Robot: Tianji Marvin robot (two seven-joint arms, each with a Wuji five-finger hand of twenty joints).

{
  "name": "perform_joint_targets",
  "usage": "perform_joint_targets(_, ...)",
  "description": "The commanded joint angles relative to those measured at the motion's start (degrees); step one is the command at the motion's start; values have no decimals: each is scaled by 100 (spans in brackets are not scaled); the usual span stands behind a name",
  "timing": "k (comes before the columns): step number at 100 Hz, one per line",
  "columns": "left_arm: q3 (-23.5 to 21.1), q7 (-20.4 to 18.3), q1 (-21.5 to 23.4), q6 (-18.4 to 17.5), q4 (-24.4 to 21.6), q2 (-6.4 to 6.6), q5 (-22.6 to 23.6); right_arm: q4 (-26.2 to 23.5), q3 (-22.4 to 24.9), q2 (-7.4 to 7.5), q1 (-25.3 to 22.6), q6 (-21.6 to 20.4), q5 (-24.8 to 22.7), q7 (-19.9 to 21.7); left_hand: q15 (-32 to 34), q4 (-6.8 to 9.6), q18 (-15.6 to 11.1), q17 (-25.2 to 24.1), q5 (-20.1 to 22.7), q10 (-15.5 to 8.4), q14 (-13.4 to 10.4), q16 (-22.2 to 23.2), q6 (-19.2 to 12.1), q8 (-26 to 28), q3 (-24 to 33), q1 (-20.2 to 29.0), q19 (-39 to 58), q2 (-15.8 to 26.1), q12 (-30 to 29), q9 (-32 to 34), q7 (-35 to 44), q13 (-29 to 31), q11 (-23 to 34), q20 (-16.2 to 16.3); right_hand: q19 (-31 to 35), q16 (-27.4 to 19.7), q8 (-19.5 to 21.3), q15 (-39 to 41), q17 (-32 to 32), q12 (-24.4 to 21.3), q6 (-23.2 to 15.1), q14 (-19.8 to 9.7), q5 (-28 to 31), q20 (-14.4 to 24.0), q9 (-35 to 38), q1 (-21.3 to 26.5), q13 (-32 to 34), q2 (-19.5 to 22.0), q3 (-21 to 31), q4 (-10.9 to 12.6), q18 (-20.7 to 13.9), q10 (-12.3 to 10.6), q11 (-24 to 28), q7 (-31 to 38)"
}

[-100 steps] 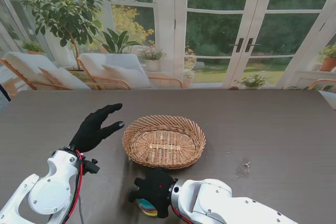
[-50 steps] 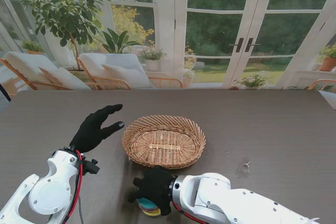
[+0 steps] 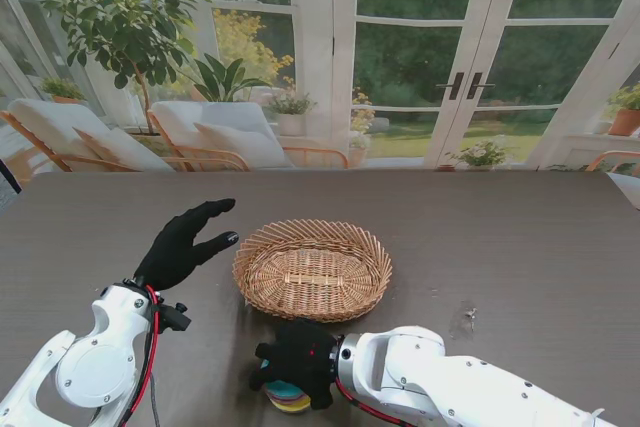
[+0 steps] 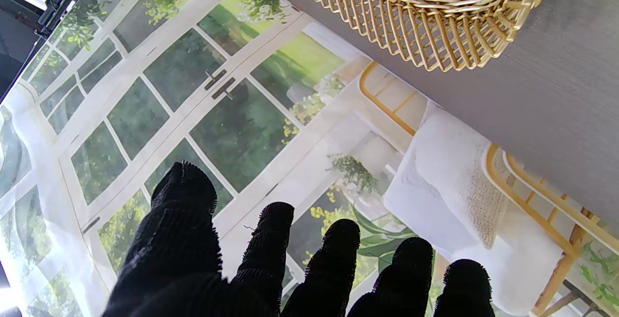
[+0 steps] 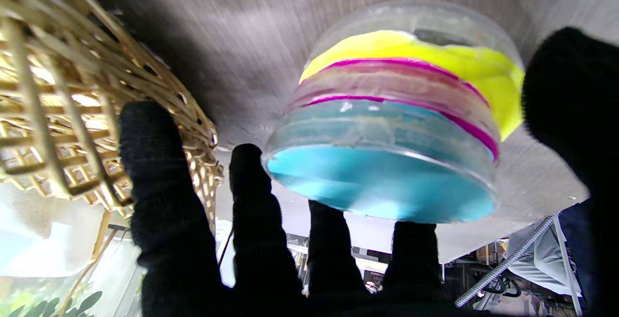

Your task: Stack culture dishes into a storage basket

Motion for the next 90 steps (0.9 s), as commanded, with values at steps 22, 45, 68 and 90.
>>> perform_joint_targets(22,20,-136,2,63,-9,-3,-37,126,5,1,-7,-142,53,-52,31,144,-18,-109,79,-6,-2,44,-177,3,-90,93,-89,293,58,-91,9,9,-8,52,168,-44,-102,59,-1856,50,-87,104,-301,22,-132,100,36,-305,538,-122,415,9,135,272)
perform_joint_targets(45,28,-141,-7,67,-3,-1,-29,229,72,-9,-70,-233,72,-253,32,145,-19,-103,89,-4,-6,45,-187,5,-87,98,-86,302,62,-83,12,12,-6,54,286,-43,-151,116,-1682,42,-101,82,-281,12,-127,353,125,-359,593,-88,434,3,190,441)
perform_joint_targets(68,30,-139,-15,64,8,0,-15,382,75,7,-57,-344,86,-358,32,143,-10,-96,106,0,3,46,-198,8,-83,124,-83,332,72,-71,19,14,-1,55,339,-47,-217,148,-1616,25,-65,72,-283,-28,-27,638,208,-595,701,-33,491,-8,202,615)
perform_joint_targets(90,15,-115,14,76,-16,-5,-6,483,-108,11,49,-269,63,-536,33,140,-4,-89,110,4,-4,47,-212,7,-89,135,-81,341,77,-67,20,16,-1,55,342,-56,-308,125,-1643,9,-88,82,-383,-64,-89,606,165,-617,702,-40,528,-6,167,651)
